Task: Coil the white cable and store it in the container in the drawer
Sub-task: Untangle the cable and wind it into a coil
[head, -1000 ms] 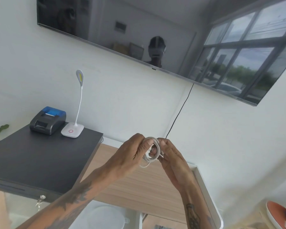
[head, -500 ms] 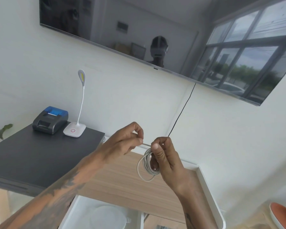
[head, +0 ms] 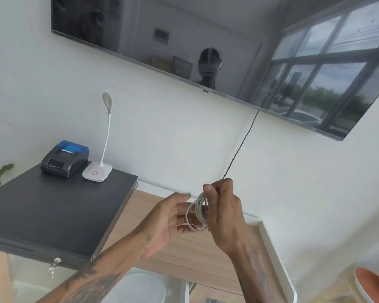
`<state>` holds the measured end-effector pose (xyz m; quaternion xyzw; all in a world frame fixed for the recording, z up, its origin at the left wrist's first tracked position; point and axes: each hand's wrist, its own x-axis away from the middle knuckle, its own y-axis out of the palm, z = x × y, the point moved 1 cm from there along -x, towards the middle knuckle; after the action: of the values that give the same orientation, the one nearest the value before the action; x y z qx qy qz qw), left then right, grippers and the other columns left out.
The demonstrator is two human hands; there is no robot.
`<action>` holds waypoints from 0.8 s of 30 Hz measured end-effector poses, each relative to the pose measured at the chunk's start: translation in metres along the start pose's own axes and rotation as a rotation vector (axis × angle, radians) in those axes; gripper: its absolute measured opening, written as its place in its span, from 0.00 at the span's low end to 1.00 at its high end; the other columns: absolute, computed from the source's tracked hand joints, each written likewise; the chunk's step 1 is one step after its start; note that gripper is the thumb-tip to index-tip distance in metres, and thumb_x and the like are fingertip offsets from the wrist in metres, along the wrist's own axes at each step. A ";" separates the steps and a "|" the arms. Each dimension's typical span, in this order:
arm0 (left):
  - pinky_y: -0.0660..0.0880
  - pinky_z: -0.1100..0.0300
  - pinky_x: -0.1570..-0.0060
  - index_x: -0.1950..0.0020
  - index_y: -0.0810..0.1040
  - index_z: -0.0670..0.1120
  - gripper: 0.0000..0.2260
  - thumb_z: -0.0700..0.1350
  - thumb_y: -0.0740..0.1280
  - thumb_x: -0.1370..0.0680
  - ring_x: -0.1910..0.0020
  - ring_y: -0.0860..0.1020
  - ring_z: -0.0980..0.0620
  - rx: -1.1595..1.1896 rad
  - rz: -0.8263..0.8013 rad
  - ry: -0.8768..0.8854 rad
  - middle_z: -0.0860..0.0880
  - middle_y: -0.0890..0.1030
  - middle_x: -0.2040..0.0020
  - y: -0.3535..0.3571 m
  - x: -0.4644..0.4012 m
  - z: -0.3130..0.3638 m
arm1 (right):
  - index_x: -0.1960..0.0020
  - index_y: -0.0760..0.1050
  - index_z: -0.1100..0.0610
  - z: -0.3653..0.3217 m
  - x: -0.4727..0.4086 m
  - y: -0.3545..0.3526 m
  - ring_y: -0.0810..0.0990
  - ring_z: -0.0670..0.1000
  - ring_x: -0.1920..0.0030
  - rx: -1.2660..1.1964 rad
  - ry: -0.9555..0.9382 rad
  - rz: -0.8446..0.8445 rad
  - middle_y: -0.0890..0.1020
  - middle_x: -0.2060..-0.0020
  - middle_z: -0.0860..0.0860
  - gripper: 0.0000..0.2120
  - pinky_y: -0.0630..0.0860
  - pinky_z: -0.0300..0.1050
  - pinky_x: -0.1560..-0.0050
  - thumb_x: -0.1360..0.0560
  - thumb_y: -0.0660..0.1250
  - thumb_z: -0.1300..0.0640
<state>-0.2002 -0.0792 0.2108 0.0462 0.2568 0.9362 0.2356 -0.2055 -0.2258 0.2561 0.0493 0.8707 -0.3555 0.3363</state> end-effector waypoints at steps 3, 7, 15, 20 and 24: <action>0.80 0.57 0.46 0.45 0.84 0.35 0.27 0.59 0.74 0.27 0.51 0.82 0.48 -0.041 0.009 -0.016 0.43 0.85 0.52 -0.002 -0.001 -0.010 | 0.57 0.59 0.43 0.008 0.005 0.008 0.75 0.45 0.72 0.009 0.005 -0.022 0.74 0.74 0.44 0.10 0.72 0.43 0.71 0.19 0.53 0.43; 0.77 0.59 0.57 0.53 0.84 0.38 0.16 0.48 0.79 0.32 0.58 0.78 0.48 0.069 0.108 0.023 0.43 0.83 0.59 -0.002 -0.006 -0.017 | 0.56 0.60 0.45 0.015 0.007 0.019 0.78 0.46 0.68 0.015 0.035 -0.058 0.77 0.71 0.44 0.11 0.73 0.41 0.71 0.19 0.51 0.41; 0.73 0.56 0.53 0.36 0.82 0.45 0.22 0.44 0.78 0.30 0.60 0.78 0.52 0.432 -0.088 -0.122 0.51 0.80 0.61 -0.014 -0.006 -0.017 | 0.53 0.63 0.48 0.026 0.011 0.034 0.82 0.49 0.65 -0.060 0.073 -0.068 0.83 0.62 0.47 0.12 0.78 0.47 0.66 0.18 0.50 0.42; 0.78 0.57 0.49 0.29 0.76 0.42 0.26 0.34 0.70 0.28 0.56 0.81 0.51 0.216 -0.211 -0.064 0.49 0.82 0.58 -0.020 -0.005 -0.007 | 0.54 0.62 0.48 0.033 0.012 0.040 0.79 0.47 0.69 -0.027 0.098 -0.059 0.81 0.67 0.49 0.10 0.75 0.47 0.69 0.16 0.51 0.46; 0.81 0.57 0.50 0.32 0.78 0.42 0.26 0.27 0.71 0.29 0.52 0.84 0.48 -0.020 -0.006 0.025 0.43 0.84 0.53 -0.023 -0.005 -0.013 | 0.55 0.62 0.48 0.035 0.017 0.042 0.75 0.49 0.71 -0.013 0.131 -0.028 0.78 0.71 0.50 0.09 0.72 0.51 0.69 0.17 0.52 0.47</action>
<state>-0.1884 -0.0702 0.1878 0.0317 0.2505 0.9385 0.2355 -0.1856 -0.2202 0.2028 0.0580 0.8937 -0.3507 0.2737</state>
